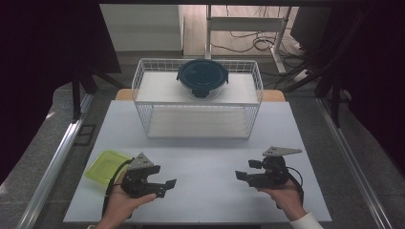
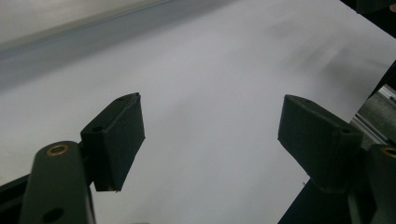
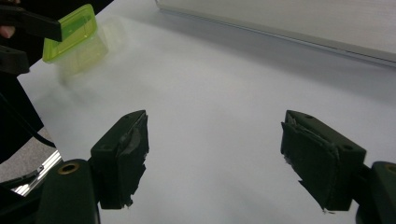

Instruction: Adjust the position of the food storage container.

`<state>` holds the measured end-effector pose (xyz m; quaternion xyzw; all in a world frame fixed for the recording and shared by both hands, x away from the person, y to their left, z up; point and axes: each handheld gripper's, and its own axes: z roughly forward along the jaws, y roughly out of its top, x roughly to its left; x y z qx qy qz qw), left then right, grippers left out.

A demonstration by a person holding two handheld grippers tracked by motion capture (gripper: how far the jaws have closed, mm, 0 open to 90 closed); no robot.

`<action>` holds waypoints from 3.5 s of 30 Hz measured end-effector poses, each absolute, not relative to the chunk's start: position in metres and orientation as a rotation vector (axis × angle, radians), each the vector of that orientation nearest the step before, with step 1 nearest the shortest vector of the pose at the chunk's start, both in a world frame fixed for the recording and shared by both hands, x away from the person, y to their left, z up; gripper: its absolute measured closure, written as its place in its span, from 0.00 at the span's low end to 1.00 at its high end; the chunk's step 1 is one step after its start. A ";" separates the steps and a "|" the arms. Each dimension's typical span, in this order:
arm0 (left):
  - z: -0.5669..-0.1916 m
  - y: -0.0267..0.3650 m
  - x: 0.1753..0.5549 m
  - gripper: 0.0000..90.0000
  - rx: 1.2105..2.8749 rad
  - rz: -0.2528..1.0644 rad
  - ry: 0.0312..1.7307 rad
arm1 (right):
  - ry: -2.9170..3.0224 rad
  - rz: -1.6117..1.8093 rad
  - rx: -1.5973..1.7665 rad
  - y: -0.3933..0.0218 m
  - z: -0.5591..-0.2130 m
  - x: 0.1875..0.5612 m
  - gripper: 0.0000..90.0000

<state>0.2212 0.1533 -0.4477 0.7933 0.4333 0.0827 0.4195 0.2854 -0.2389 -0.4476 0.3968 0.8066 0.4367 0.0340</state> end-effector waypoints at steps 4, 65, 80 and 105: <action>-0.434 0.165 0.215 0.28 2.008 0.246 1.062 | 2.478 1.343 1.222 -0.241 -0.446 0.285 0.26; -0.483 0.373 0.283 1.00 2.036 0.356 1.721 | 2.474 1.318 1.271 -0.241 -0.453 0.287 0.26; -0.495 0.363 0.276 1.00 2.093 0.301 1.721 | 2.467 1.313 1.285 -0.241 -0.452 0.286 0.26; -0.494 0.297 0.253 1.00 2.119 0.177 1.554 | 2.463 1.313 1.299 -0.241 -0.450 0.286 0.26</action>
